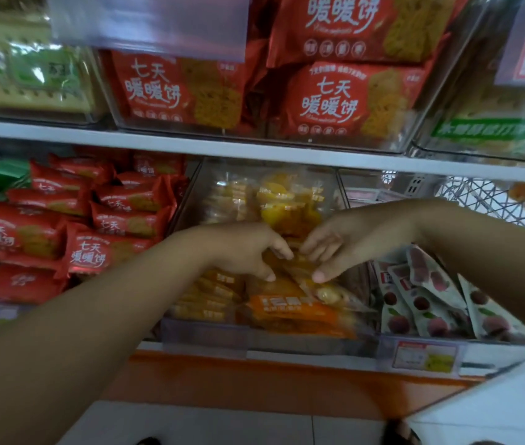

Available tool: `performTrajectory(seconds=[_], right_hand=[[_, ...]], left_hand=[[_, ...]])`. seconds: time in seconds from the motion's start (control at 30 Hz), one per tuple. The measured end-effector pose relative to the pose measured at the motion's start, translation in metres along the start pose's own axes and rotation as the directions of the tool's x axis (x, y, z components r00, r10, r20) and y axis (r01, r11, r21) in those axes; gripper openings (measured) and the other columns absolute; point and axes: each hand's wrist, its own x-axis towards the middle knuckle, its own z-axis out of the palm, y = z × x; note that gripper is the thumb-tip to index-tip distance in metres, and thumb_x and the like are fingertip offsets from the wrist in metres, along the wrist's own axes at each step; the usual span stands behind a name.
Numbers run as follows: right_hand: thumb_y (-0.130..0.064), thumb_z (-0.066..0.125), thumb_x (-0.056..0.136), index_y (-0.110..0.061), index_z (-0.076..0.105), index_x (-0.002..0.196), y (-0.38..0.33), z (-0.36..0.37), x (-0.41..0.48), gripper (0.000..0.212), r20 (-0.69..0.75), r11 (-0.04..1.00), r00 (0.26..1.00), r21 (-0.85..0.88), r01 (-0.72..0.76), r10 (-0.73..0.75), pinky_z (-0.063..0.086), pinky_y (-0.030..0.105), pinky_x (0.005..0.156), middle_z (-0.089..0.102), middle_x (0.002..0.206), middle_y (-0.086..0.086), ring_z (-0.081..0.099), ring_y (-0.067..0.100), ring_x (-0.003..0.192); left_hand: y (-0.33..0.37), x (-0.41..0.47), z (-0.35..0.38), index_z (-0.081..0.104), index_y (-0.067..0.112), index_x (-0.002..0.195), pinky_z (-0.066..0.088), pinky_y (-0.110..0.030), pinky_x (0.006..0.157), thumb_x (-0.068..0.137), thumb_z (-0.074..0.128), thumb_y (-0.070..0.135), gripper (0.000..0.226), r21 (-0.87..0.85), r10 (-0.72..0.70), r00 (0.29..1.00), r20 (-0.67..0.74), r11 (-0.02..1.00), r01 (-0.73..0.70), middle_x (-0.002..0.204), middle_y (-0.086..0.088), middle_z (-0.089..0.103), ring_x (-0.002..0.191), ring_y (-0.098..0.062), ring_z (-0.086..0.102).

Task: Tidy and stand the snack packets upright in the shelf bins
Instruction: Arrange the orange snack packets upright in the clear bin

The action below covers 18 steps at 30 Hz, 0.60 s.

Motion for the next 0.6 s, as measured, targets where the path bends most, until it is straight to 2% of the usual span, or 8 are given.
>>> performTrajectory(seconds=[0.1,0.17,0.23,0.3,0.37,0.43,0.5,0.6], right_hand=[[-0.063,0.064,0.066,-0.029,0.054,0.126,0.001,0.017,-0.019,0.07,-0.046,0.994,0.994,0.031,0.105,-0.103,0.043,0.013,0.094,0.059,0.122,-0.018,0.055,-0.007,0.108],[-0.059,0.067,0.072,-0.03,0.059,0.12,0.001,0.031,-0.023,0.057,-0.127,0.982,0.977,-0.098,0.161,-0.173,0.048,0.02,0.089,0.064,0.112,-0.016,0.059,-0.003,0.1],[-0.051,0.065,0.079,-0.032,0.06,0.113,0.003,0.041,-0.024,0.04,-0.258,0.945,0.934,-0.278,0.173,-0.247,0.051,0.027,0.078,0.066,0.097,-0.012,0.061,0.003,0.085],[-0.042,0.06,0.081,-0.033,0.061,0.106,0.005,0.046,-0.025,0.027,-0.352,0.917,0.892,-0.371,0.144,-0.283,0.05,0.03,0.072,0.065,0.087,-0.009,0.059,0.006,0.077],[-0.035,0.058,0.079,-0.035,0.059,0.107,0.006,0.05,-0.025,0.028,-0.413,0.898,0.871,-0.435,0.07,-0.268,0.049,0.027,0.074,0.065,0.089,-0.008,0.059,0.01,0.084],[-0.033,0.056,0.08,-0.033,0.058,0.111,0.008,0.054,-0.022,0.031,-0.472,0.883,0.85,-0.469,-0.017,-0.234,0.047,0.026,0.078,0.065,0.094,-0.005,0.058,0.014,0.092],[-0.031,0.055,0.084,-0.027,0.06,0.109,0.009,0.053,-0.017,0.026,-0.546,0.893,0.814,-0.443,-0.079,-0.199,0.048,0.029,0.081,0.064,0.097,0.0,0.057,0.018,0.097],[-0.029,0.052,0.087,-0.022,0.059,0.095,0.013,0.038,-0.004,0.013,-0.659,0.885,0.727,-0.437,-0.163,-0.192,0.043,0.028,0.077,0.063,0.092,0.004,0.057,0.024,0.095]], left_hand=[[-0.002,0.005,0.006,0.052,0.026,0.134,0.037,-0.021,0.1,0.087,0.067,0.022,0.049,-0.012,0.021,0.999,-0.031,1.0,-0.021,0.136,0.01,0.052,0.122,-0.007,0.047],[-0.001,0.008,0.008,0.052,0.026,0.133,0.037,-0.022,0.102,0.088,0.064,0.017,0.047,0.018,0.023,0.998,-0.058,1.0,-0.022,0.134,0.009,0.054,0.122,-0.007,0.048],[-0.001,0.012,0.011,0.053,0.027,0.132,0.037,-0.023,0.103,0.089,0.06,0.013,0.046,0.092,0.023,0.996,-0.089,0.996,-0.015,0.133,0.01,0.055,0.122,-0.008,0.049],[0.0,0.017,0.015,0.054,0.031,0.13,0.034,-0.031,0.107,0.09,0.058,0.014,0.044,0.175,0.029,0.991,-0.13,0.984,-0.006,0.131,0.012,0.057,0.121,-0.01,0.05],[0.0,0.022,0.016,0.055,0.034,0.128,0.027,-0.046,0.111,0.089,0.06,0.019,0.042,0.234,0.025,0.988,-0.155,0.972,0.012,0.129,0.012,0.058,0.122,-0.011,0.049],[0.0,0.026,0.016,0.055,0.035,0.126,0.025,-0.05,0.112,0.089,0.062,0.022,0.04,0.253,0.001,0.987,-0.16,0.967,0.04,0.127,0.012,0.059,0.121,-0.011,0.05],[-0.001,0.029,0.015,0.06,0.036,0.117,0.032,-0.047,0.108,0.089,0.062,0.027,0.03,0.268,0.032,0.977,-0.212,0.963,0.026,0.118,0.013,0.064,0.112,-0.011,0.055],[-0.004,0.031,0.007,0.067,0.033,0.103,0.04,-0.029,0.089,0.09,0.06,0.027,0.016,0.22,0.02,0.939,-0.343,0.974,0.06,0.104,0.01,0.068,0.101,-0.013,0.06]])
